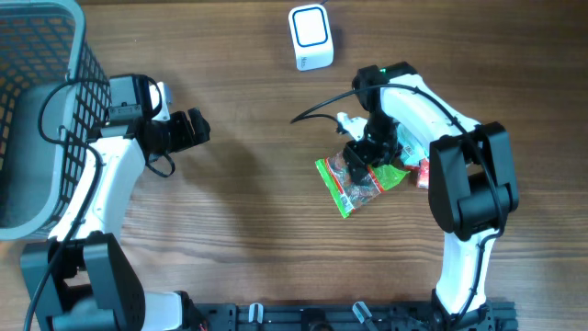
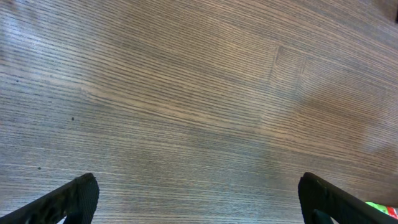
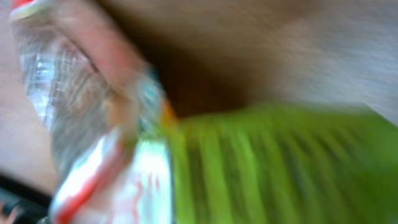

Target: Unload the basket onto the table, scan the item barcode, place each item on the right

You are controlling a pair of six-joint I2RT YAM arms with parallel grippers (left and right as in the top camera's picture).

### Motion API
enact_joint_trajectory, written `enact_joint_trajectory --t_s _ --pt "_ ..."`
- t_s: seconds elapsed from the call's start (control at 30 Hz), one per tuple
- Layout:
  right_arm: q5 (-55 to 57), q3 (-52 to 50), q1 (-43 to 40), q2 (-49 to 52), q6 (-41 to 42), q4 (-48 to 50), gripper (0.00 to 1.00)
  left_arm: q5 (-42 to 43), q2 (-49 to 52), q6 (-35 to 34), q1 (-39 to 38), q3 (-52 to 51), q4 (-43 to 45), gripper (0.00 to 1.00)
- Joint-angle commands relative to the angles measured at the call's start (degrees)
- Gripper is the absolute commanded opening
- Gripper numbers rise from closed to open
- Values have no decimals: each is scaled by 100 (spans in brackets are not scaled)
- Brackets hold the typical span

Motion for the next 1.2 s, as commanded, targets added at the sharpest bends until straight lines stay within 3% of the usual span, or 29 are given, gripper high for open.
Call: enact_joint_trajectory --t_s 0.0,0.2,0.23,0.27,0.47,0.83,1.17 --pt "962 697 -15 -262 667 -4 61 -9 -96 44 44 70 20 100" --pt "1519 1241 -15 -603 1207 470 70 -9 -96 44 44 70 20 100" --pt "1513 1239 -15 -610 1252 516 92 -9 -96 44 44 70 20 100" --pt "1517 1237 -15 -608 1311 522 100 -9 -96 44 44 70 20 100" --pt "1495 1207 -15 -588 1845 883 100 -9 -96 44 44 70 20 100" --pt "1493 1207 -15 -588 1845 3294 100 -9 -96 44 44 70 20 100" --pt "1493 1207 -24 -782 1843 3458 100 -9 -96 44 44 70 20 100"
